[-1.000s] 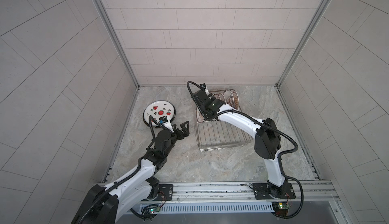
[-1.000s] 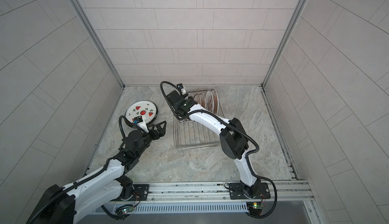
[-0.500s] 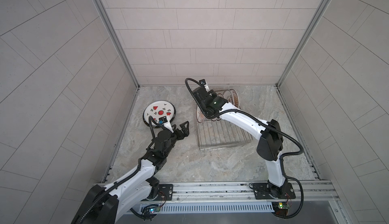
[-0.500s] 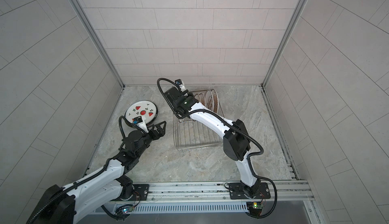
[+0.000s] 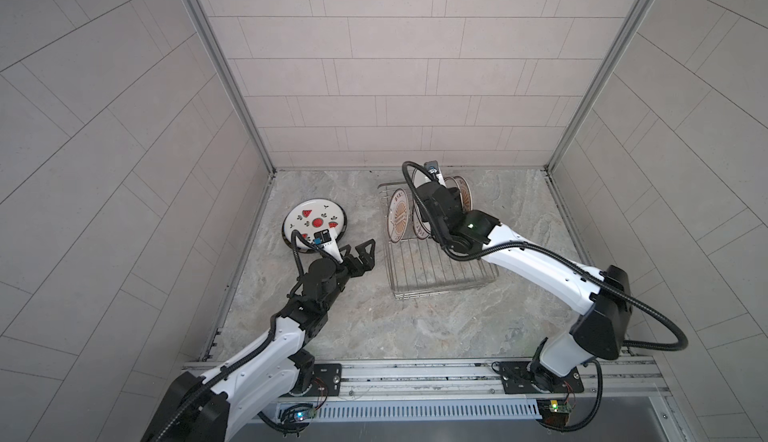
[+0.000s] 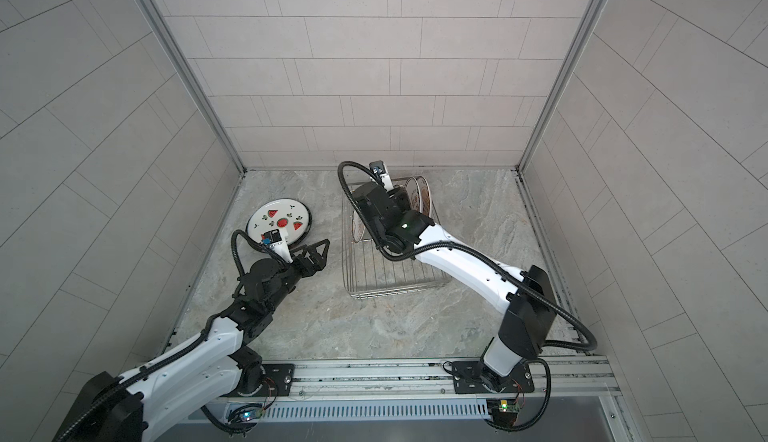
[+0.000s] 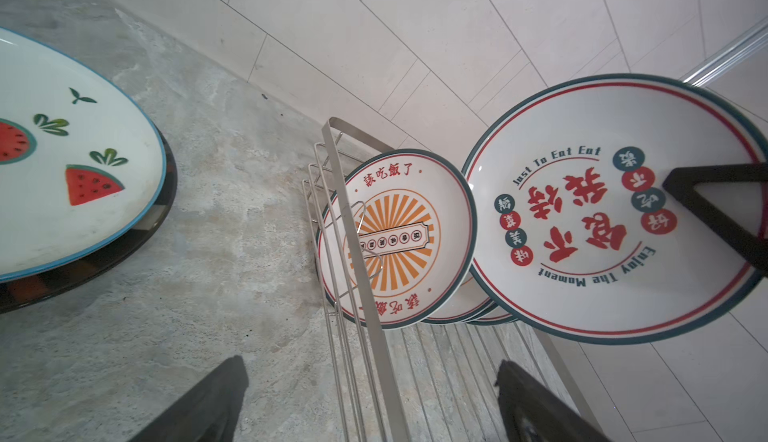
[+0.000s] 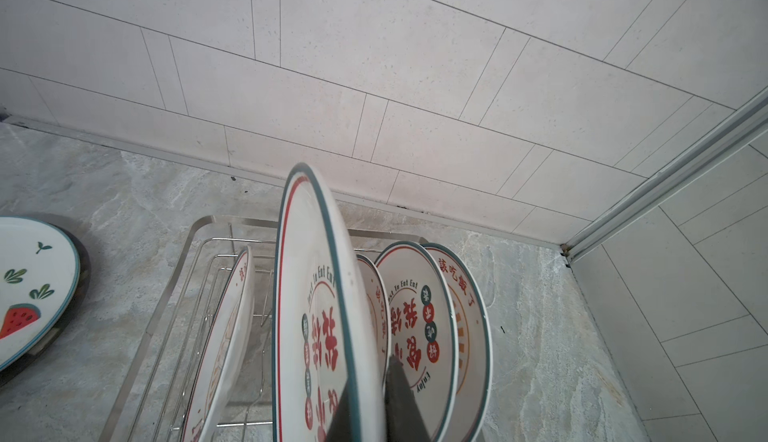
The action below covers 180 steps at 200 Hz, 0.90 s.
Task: Unload the plates from the dish rack
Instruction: 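Lift the white red-lettered plate up out of the rack with the right gripper, then bring the red-lettered plate to the left gripper and close the left gripper on its rim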
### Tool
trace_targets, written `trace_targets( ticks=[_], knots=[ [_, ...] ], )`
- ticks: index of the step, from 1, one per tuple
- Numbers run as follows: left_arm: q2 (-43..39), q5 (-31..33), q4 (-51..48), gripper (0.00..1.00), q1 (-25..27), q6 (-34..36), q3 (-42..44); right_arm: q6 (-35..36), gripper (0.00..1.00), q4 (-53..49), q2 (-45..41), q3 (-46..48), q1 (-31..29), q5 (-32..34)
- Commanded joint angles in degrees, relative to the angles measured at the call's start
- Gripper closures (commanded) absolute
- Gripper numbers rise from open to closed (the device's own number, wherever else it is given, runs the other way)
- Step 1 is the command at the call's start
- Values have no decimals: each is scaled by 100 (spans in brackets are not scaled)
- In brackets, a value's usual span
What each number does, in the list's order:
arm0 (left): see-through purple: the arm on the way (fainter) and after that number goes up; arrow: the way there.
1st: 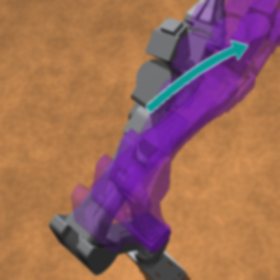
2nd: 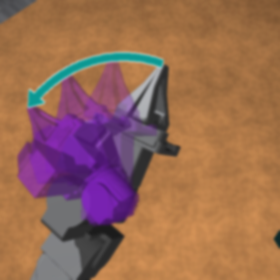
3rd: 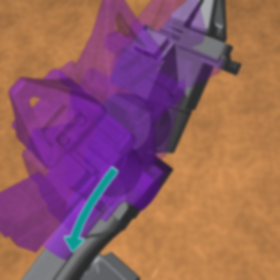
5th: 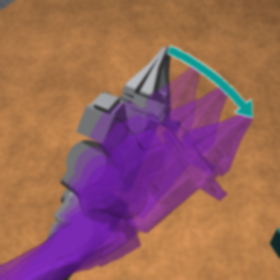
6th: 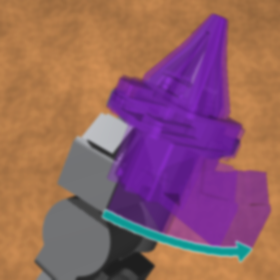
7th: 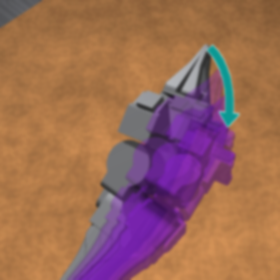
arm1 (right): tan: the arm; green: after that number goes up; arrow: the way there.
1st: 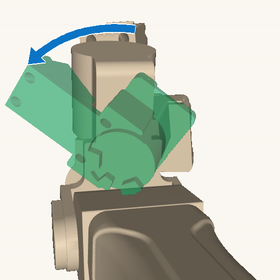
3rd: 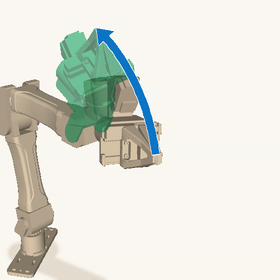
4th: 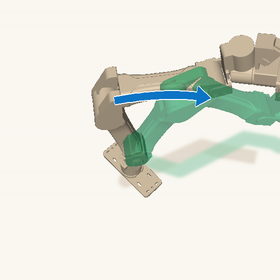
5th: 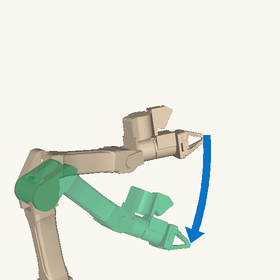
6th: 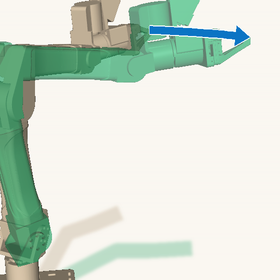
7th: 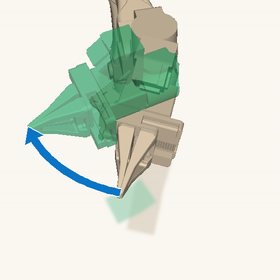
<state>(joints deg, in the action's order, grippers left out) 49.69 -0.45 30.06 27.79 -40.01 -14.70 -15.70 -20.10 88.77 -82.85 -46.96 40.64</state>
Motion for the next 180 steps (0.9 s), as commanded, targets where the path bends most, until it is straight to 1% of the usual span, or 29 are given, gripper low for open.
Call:
trace_targets(
  ticks=[1, 20, 23, 34, 48, 61, 79, 93, 110, 132, 157, 161, 180],
  knots=[
    [-302, -237, 1, 0, 33, 156, -13, 74, 93, 744, -835, 643, 23, -418],
    [-480, -337, -252, 0, 27, 279, -67, 24, 93, 1047, -1606, 1350, 121, -1115],
    [-640, -362, -289, 0, 27, 297, -76, -3, 93, 1089, -1721, 1451, 143, -1235],
    [-784, -494, -377, 0, 25, 352, -94, -144, 93, 1183, -2110, 1783, 300, -1723],
    [-907, -761, -414, 0, 28, 431, -125, -314, 93, 1369, -2528, 2180, 601, -2582],
    [-974, -1167, -333, 0, 25, 502, -139, -571, 93, 1485, -2819, 2456, 958, -3397],
    [-998, -1669, -140, 0, 33, 533, -130, -944, 93, 1623, -3081, 2744, 1462, -4445],
    [-1019, -1932, -14, 0, 35, 465, -128, -1190, 93, 1762, -3225, 2962, 1785, -5226],
    [-990, -2287, 163, 0, 34, 328, -130, -1568, 93, 2031, -3329, 3266, 2177, -6241],
    [-822, -2649, 513, 0, 103, 50, -139, -2233, 94, 2523, -3314, 3584, 2633, -7357],
    [-558, -2613, 686, 0, 372, -42, -187, -2838, 94, 3267, -2967, 3779, 2838, -8088],
    [-475, -2589, 677, 0, 420, -34, -349, -2923, 93, 3390, -2880, 3791, 2856, -8199],
    [-128, -2489, 607, 0, 626, -33, -549, -3215, 94, 3897, -2494, 3803, 2877, -8578]
  ],
)
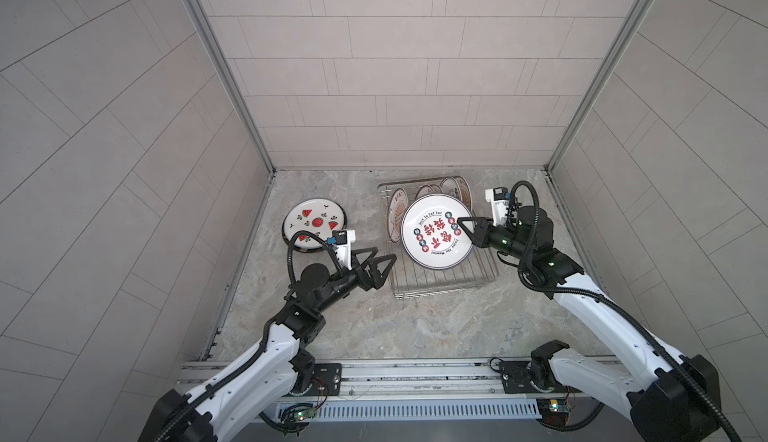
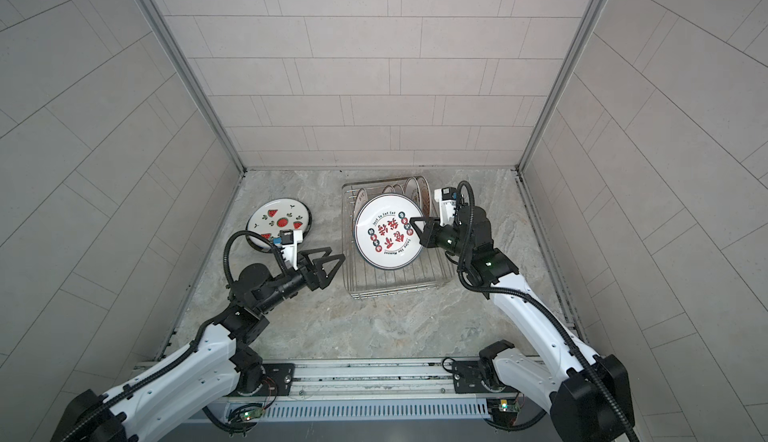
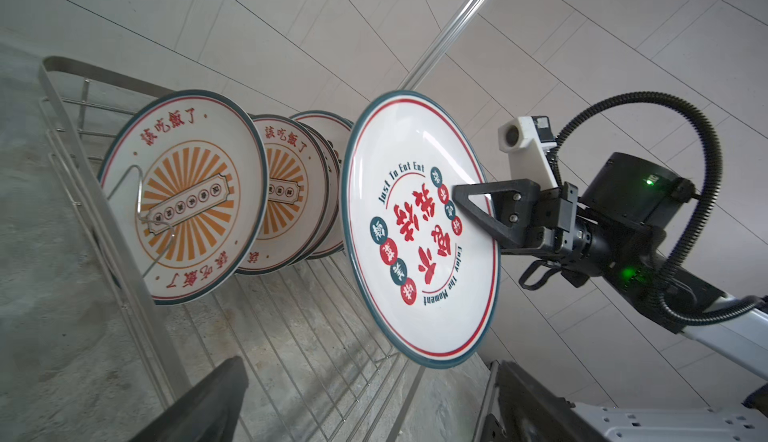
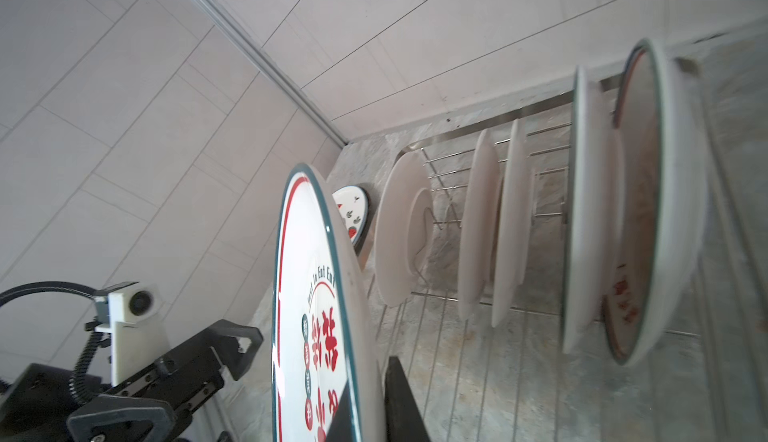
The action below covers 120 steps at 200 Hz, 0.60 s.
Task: Unload the plates from the dish rack
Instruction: 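Bring the red-lettered plate to the left gripper and close the left gripper on its rim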
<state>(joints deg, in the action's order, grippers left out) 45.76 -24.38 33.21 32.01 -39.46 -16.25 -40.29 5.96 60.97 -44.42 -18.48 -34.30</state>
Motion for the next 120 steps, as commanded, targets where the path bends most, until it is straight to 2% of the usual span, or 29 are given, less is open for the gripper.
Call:
trace_targets(
  ticks=[1, 19, 34, 50, 69, 106, 120],
  knots=[
    [279, -94, 292, 0, 211, -88, -404, -767, 93, 1306, 303, -40, 29, -1094],
    [531, -1, 311, 1, 301, -123, -534, -716, 93, 1356, 423, -23, 34, -1104],
    [682, 254, 349, 7, 372, -173, -596, -630, 93, 1295, 420, 20, 29, -1061],
    [838, 486, 262, 31, 394, -381, -672, -599, 93, 1305, 380, 69, 29, -1052],
    [1002, 610, 248, 54, 403, -602, -713, -463, 93, 1140, 315, 82, 34, -935],
    [1119, 495, 468, 76, 411, -821, -704, -436, 93, 1128, 282, 104, 21, -948],
    [1137, 538, 420, 79, 411, -878, -721, -405, 93, 1099, 253, 109, 15, -923]
  ],
)
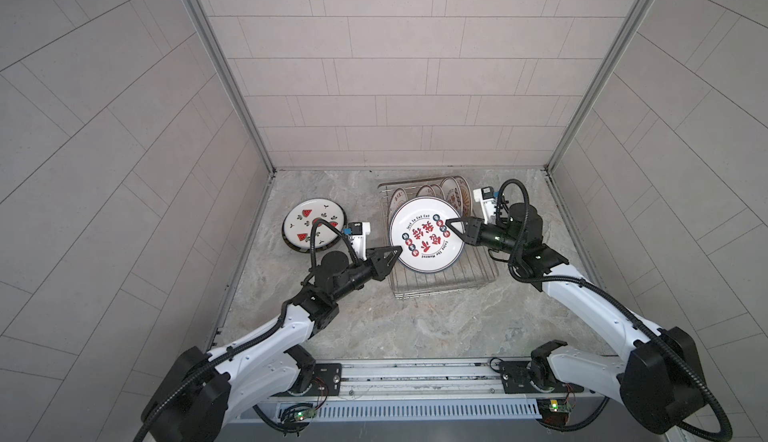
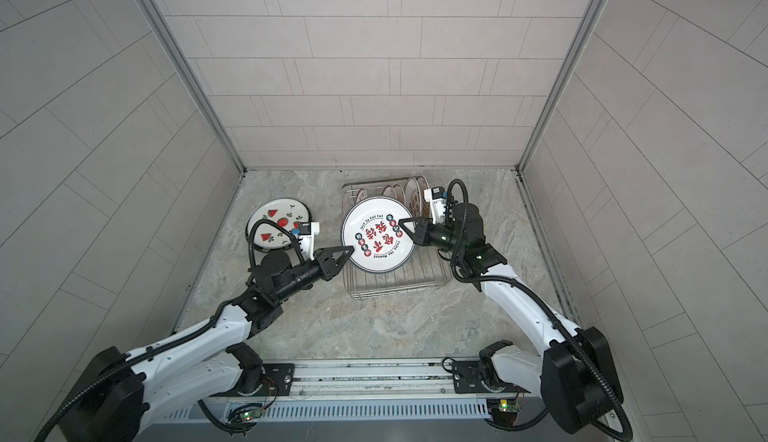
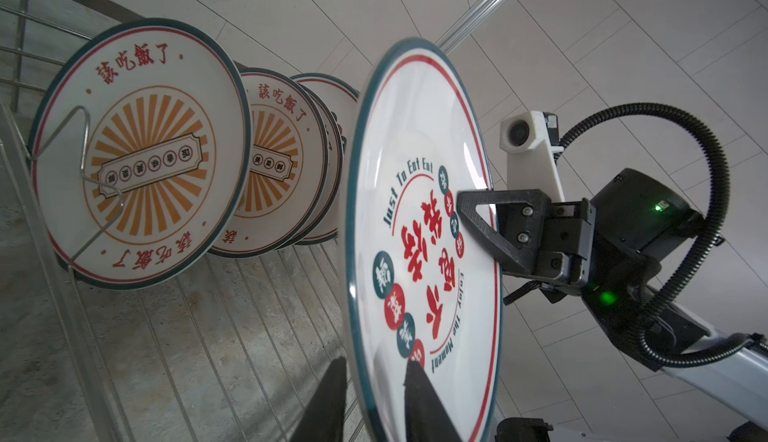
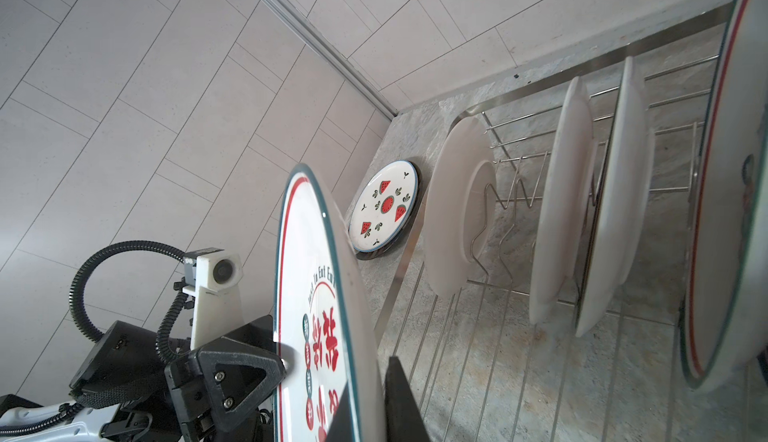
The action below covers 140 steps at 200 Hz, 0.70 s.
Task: Unload the plates from the dish rack
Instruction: 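Bring the red-lettered plate to the left gripper and close the left gripper on its rim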
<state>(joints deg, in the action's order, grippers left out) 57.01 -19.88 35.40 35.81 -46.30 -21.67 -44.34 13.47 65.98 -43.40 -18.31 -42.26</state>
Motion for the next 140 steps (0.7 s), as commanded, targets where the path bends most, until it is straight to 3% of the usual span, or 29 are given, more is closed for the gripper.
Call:
trace_targets(
  ticks=[1, 39, 75, 89, 125, 140],
  knots=[
    [11, 89, 199, 79, 31, -194, -184, 2, 93, 343, -250, 7, -4, -126],
    [252, 73, 297, 76, 37, -331, -245, 157, 92, 189, -252, -24, -85, -98],
    [430, 104, 242, 100, 32, -405, -293, 318, 92, -25, -303, -52, -94, 57],
    [452, 141, 168, 100, 33, -427, -319, 367, 91, -89, -313, -61, -101, 97],
    [436, 247, 136, 100, 31, -498, -312, 458, 82, -254, -360, -99, -112, 165],
    [392, 310, 188, 100, 30, -570, -281, 520, 69, -404, -386, -131, -127, 238]
  ],
)
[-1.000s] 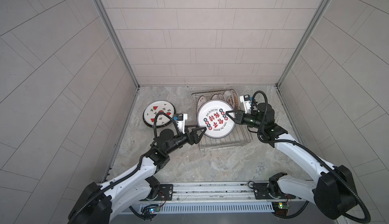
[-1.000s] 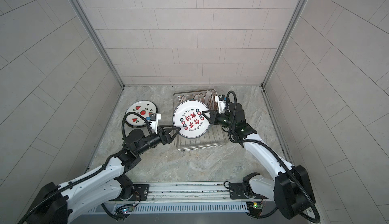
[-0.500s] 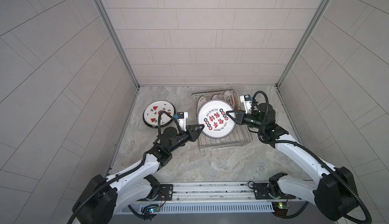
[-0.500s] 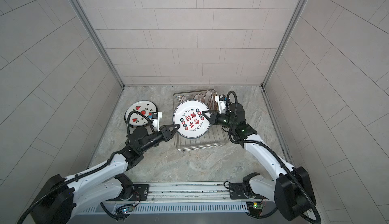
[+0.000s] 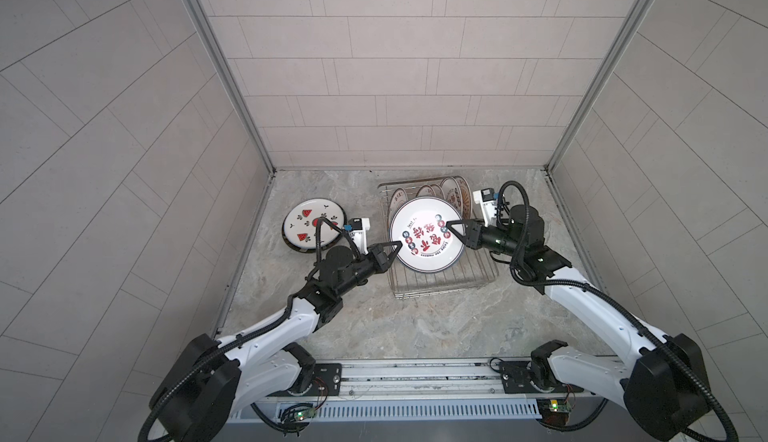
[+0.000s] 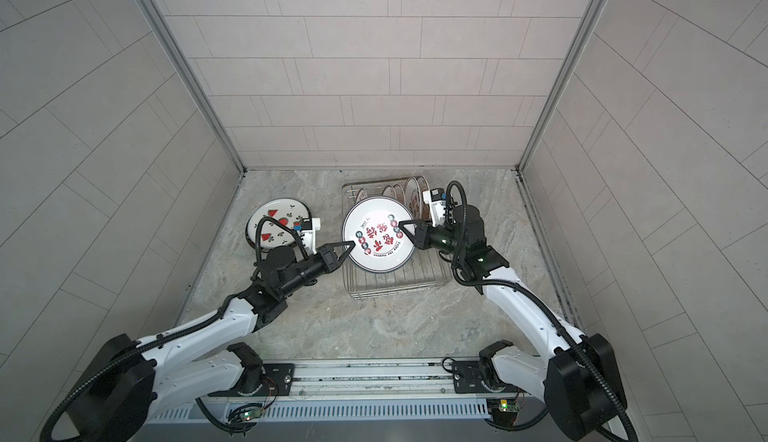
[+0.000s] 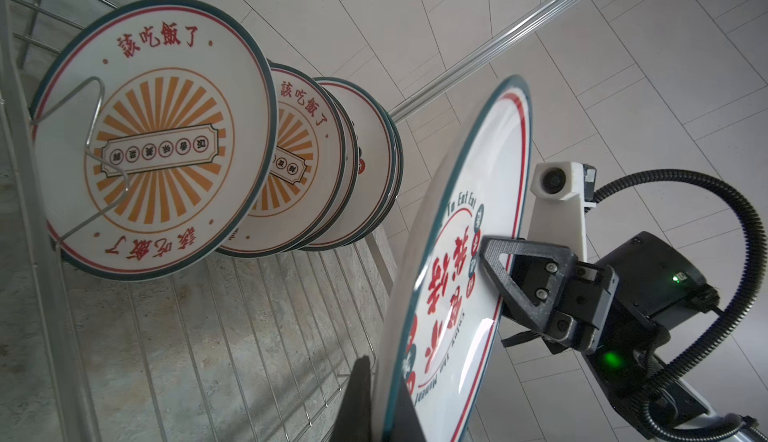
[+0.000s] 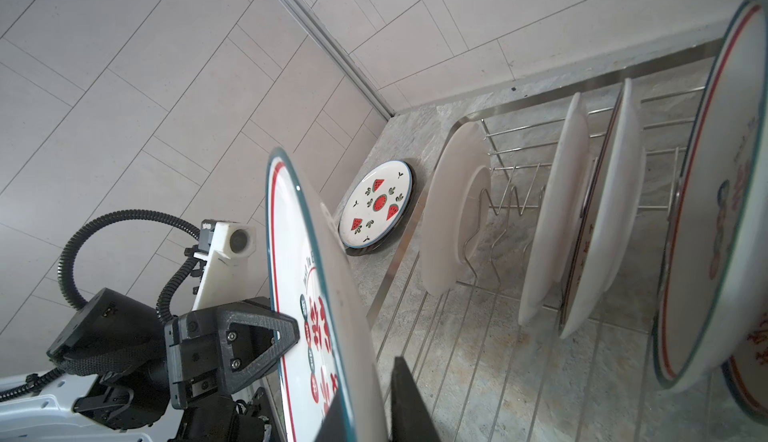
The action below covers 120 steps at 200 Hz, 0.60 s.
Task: Unload the plates from the dish rack
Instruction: 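Bring the red-lettered plate to the left gripper and close the left gripper on its rim, then set the plate on the table with the left gripper while the right withdraws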
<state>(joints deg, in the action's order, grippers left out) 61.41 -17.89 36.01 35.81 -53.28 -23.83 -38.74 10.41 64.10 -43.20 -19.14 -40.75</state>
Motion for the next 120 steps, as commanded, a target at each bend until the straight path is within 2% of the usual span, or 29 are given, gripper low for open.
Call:
trace_targets(
  ticks=[1, 32, 57, 61, 96, 120],
  knots=[
    [-48, 115, 131, 100, 31, 122, -62, -29, 68, -108, -201, -156, -45, 91],
    [-221, 442, 319, 100, 31, -94, 122, 66, 33, -224, -255, -171, -90, 151],
    [-432, 640, 130, 100, 21, -79, 155, 136, 11, -443, -322, -195, -106, 329],
    [-463, 671, 101, 100, 19, -78, 160, 146, 2, -506, -334, -205, -108, 358],
    [-721, 664, -230, 100, -137, -60, 98, 306, 0, -734, -561, -134, -139, 781],
    [-974, 632, -578, 100, -512, -114, 94, 653, 1, -915, -953, -71, -215, 1201]
  ],
)
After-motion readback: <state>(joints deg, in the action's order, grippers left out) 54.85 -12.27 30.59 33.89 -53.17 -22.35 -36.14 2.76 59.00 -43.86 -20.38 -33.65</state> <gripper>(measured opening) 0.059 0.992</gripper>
